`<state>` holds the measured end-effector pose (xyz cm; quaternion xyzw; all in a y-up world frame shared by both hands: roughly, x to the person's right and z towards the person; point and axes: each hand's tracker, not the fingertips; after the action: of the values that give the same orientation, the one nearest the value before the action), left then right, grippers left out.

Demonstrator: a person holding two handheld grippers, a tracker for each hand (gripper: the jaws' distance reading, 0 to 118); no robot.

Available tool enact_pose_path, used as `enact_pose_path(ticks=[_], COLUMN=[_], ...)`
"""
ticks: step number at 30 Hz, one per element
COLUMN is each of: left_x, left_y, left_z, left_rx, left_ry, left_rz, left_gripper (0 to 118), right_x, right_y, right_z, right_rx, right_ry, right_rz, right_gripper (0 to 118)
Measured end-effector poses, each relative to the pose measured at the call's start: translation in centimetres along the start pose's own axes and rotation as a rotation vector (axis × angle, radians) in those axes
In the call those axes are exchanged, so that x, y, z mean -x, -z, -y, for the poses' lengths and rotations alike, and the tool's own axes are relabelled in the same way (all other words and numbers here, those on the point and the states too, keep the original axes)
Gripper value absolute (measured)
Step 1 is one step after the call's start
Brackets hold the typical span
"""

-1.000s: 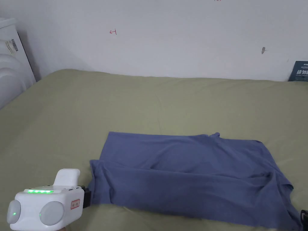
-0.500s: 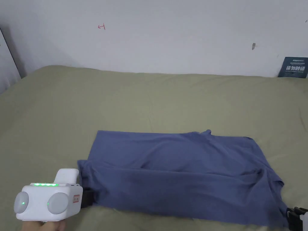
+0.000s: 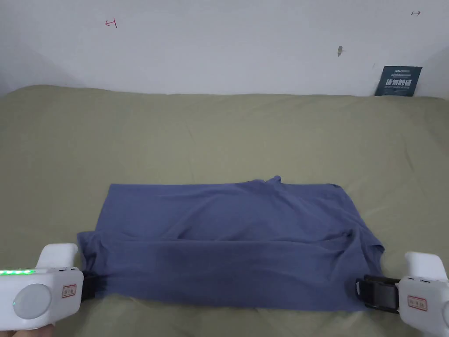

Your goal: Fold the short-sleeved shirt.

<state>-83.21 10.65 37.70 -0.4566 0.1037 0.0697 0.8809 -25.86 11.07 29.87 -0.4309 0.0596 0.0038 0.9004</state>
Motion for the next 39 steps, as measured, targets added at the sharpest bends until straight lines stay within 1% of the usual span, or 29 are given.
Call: enact_pose_path(ticks=[1, 2, 3, 4, 5, 6, 7, 8, 12, 15, 20, 25, 30, 32, 35, 36, 37, 38, 39], left_x=[0.0, 0.0, 0.0, 0.0, 0.0, 0.1, 0.1, 0.0, 0.2, 0.6, 1.7, 2.7, 3.5, 3.6, 3.7, 3.9, 3.9, 3.8, 3.9], left_y=[0.1, 0.2, 0.2, 0.1, 0.0, 0.1, -0.2, -0.5, -2.2, -4.0, -7.8, -11.4, -11.7, -11.3, -10.8, -10.8, -11.0, -11.2, -11.4], left_z=[0.0, -0.1, -0.1, 0.0, 0.0, -0.1, -0.1, -0.1, -0.2, 0.7, 4.5, 10.1, 13.3, 13.6, 13.4, 13.3, 13.2, 13.2, 13.1], left_rx=[0.002, 0.005, 0.007, 0.008, 0.012, 0.017, 0.017, 0.015, 0.004, -0.005, -0.003, 0.013, 0.048, 0.053, 0.043, 0.041, 0.039, 0.032, 0.028], left_ry=[0.001, 0.002, 0.002, 0.003, 0.003, 0.004, 0.007, 0.013, 0.029, 0.024, 0.018, 0.015, 0.000, 0.001, -0.020, -0.032, -0.037, -0.034, -0.025], left_rz=[0.001, 0.001, 0.001, 0.001, 0.005, 0.007, 0.010, 0.004, 0.000, 0.005, 0.013, 0.023, 0.034, 0.036, 0.041, 0.052, 0.057, 0.034, 0.017], left_gripper=[8, 8, 8, 8, 8, 8, 8, 8, 8, 8, 8, 8, 8, 8, 8, 8, 13, 51, 94], right_x=[0.1, 0.3, 0.5, 0.5, 0.7, 0.7, 0.5, 0.5, 0.3, 0.3, 0.1, 0.1, -0.1, -0.1, -0.2, -0.1, 0.1, 0.1, 0.0], right_y=[0.4, 1.0, 1.4, 1.4, 1.2, 0.8, 0.4, 0.0, -2.0, -4.2, -8.5, -11.3, -12.0, -11.8, -11.6, -11.7, -11.9, -12.0, -12.3], right_z=[0.2, 0.2, 0.2, 0.4, 0.6, 0.7, 0.4, 0.4, 0.1, 0.6, 3.7, 8.6, 11.8, 12.1, 12.0, 12.0, 11.8, 11.6, 11.5], right_rx=[0.020, 0.044, 0.051, 0.048, 0.044, 0.026, 0.012, 0.023, -0.002, -0.018, -0.029, -0.005, 0.029, 0.038, 0.038, 0.034, 0.036, 0.046, 0.041], right_ry=[-0.009, -0.020, -0.024, -0.024, -0.031, -0.038, -0.015, -0.010, -0.042, -0.048, -0.054, -0.061, -0.010, -0.007, 0.018, 0.022, 0.013, 0.000, -0.012], right_rz=[-0.013, -0.020, -0.021, -0.019, -0.009, 0.006, -0.043, -0.019, -0.015, -0.012, -0.030, -0.048, -0.062, -0.059, -0.059, -0.057, -0.039, -0.016, -0.018], right_gripper=[101, 74, 53, 53, 45, 28, 12, 12, 11, 11, 11, 11, 11, 12, 12, 14, 31, 77, 111])
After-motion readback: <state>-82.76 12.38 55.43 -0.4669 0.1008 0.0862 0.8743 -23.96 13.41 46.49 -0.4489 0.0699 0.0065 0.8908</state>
